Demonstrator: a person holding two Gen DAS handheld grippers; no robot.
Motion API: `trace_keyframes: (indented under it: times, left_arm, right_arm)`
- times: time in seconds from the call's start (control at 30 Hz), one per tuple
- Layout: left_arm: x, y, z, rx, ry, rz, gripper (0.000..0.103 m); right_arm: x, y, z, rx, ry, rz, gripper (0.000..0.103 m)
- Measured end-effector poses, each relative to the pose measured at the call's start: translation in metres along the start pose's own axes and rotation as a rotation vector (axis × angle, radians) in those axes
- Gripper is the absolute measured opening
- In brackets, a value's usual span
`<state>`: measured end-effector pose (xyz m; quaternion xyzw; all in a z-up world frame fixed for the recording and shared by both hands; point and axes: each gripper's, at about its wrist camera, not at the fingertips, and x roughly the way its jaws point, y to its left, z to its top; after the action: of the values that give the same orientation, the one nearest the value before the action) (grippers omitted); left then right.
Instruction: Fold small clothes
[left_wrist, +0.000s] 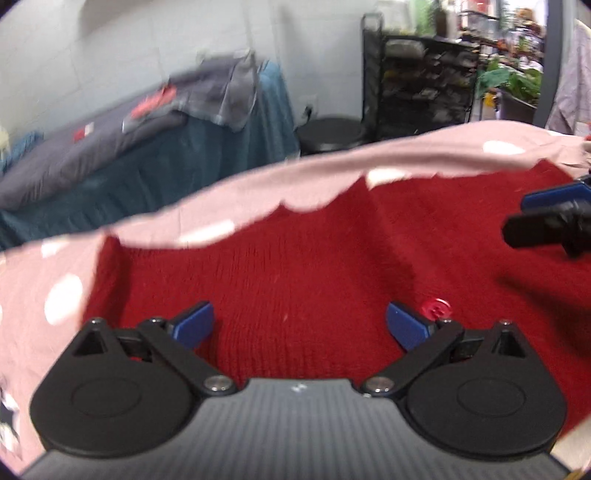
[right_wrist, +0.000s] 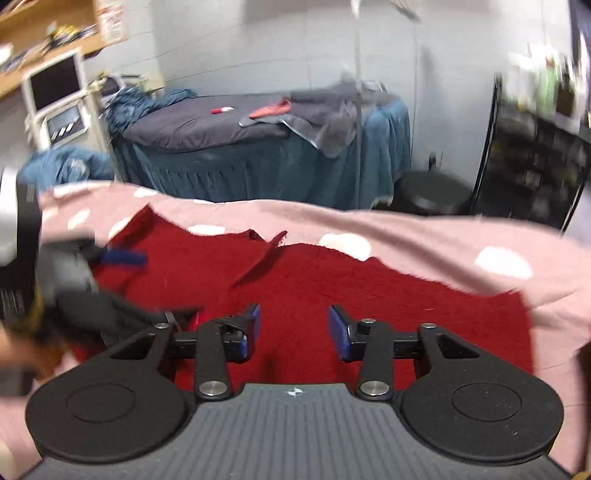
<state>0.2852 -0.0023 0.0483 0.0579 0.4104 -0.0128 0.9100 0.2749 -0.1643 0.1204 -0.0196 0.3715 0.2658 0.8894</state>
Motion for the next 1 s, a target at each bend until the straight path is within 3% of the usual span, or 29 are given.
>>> trace_keyframes:
  times: [0.13, 0.27, 0.47, 0.6, 0.67, 0.7, 0.73, 0.83, 1.0]
  left_arm:
    - [0.011, 0.014, -0.013, -0.038, -0.017, -0.047, 0.103]
    - [0.014, 0.023, -0.014, -0.045, -0.011, -0.068, 0.103]
    - [0.016, 0.022, -0.012, -0.045, 0.003, -0.063, 0.103]
    - [0.016, 0.023, -0.011, -0.045, 0.003, -0.065, 0.103]
    - [0.016, 0.023, -0.011, -0.045, 0.005, -0.064, 0.103]
    - [0.016, 0.023, -0.010, -0.046, 0.007, -0.063, 0.103]
    - [0.016, 0.022, -0.010, -0.047, 0.008, -0.063, 0.103]
    - [0.016, 0.023, -0.010, -0.050, 0.007, -0.062, 0.103]
    - [0.015, 0.023, -0.011, -0.062, -0.003, -0.063, 0.103]
  right_arm:
    - [0.038, 0.012, 0.007, -0.008, 0.069, 0.010, 0.063]
    - [0.059, 0.028, 0.011, -0.050, 0.068, -0.008, 0.063]
    - [0.090, 0.052, 0.013, -0.196, 0.144, -0.150, 0.061]
    - [0.091, 0.053, 0.012, -0.201, 0.148, -0.165, 0.062]
    - [0.089, 0.051, 0.011, -0.209, 0.144, -0.170, 0.045]
    - [0.089, 0.048, 0.013, -0.201, 0.135, -0.174, 0.027]
    - [0.084, 0.043, 0.014, -0.174, 0.119, -0.169, 0.013]
    - [0.071, 0.021, 0.018, -0.014, 0.063, -0.125, 0.010]
    - [0.033, -0.015, 0.010, 0.248, -0.109, 0.049, 0.011]
